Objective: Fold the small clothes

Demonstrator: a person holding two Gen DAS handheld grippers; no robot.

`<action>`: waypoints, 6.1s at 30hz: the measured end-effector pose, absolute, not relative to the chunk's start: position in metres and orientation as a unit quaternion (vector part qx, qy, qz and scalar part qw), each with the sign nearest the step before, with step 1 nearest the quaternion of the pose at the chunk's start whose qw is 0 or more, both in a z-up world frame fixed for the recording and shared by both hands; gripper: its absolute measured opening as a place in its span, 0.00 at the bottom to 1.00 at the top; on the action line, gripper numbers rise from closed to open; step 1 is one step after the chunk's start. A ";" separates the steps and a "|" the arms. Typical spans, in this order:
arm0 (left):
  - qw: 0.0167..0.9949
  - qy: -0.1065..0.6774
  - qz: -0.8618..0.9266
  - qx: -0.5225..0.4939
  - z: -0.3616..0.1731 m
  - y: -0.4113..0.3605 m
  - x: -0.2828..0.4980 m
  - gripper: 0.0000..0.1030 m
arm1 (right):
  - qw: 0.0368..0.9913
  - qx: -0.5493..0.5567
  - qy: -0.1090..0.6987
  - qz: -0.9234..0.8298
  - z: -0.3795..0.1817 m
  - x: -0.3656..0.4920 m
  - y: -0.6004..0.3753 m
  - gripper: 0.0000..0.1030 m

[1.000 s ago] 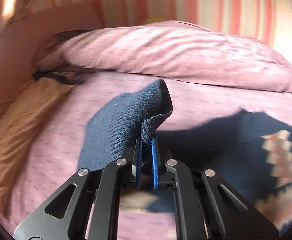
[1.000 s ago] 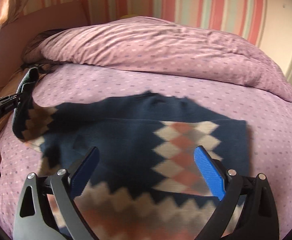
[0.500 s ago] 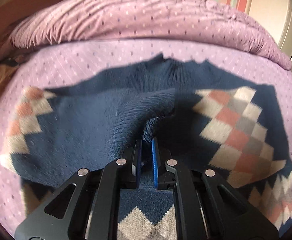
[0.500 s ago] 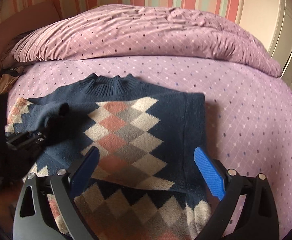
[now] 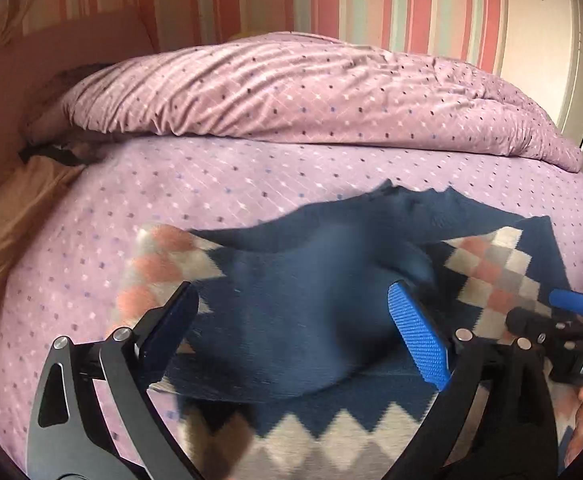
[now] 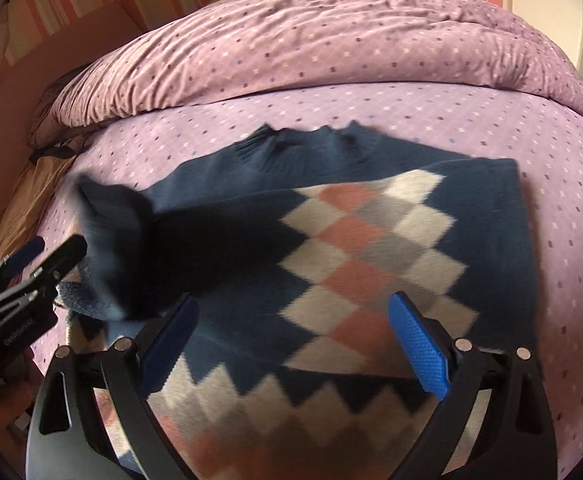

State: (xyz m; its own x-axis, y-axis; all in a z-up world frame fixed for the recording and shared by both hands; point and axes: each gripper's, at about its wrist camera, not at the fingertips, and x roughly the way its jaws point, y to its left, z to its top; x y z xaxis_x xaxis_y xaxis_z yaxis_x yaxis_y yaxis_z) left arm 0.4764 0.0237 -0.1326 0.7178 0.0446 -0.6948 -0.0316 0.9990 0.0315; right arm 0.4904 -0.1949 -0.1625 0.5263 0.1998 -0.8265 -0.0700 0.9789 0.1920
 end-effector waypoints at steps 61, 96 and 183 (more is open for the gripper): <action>0.907 0.411 0.066 0.061 -0.175 0.065 0.467 0.92 | 0.855 0.086 0.508 0.057 -0.168 0.521 -0.279 0.14; 0.924 0.374 0.054 0.057 -0.182 -0.002 0.507 0.93 | 0.897 -0.045 0.437 0.055 -0.170 0.536 -0.230 0.76; 0.924 0.378 0.046 -0.007 -0.195 0.101 0.102 0.97 | 0.867 0.094 0.490 0.011 -0.214 0.122 -0.376 0.08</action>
State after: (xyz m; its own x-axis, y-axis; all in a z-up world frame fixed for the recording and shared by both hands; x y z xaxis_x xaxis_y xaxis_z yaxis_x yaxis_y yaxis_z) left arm 0.1016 0.1008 -0.1951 0.7093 0.0791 -0.7004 -0.0894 0.9958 0.0220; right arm 0.1215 -0.3765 -0.2136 0.5199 0.1103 -0.8471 0.0731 0.9822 0.1727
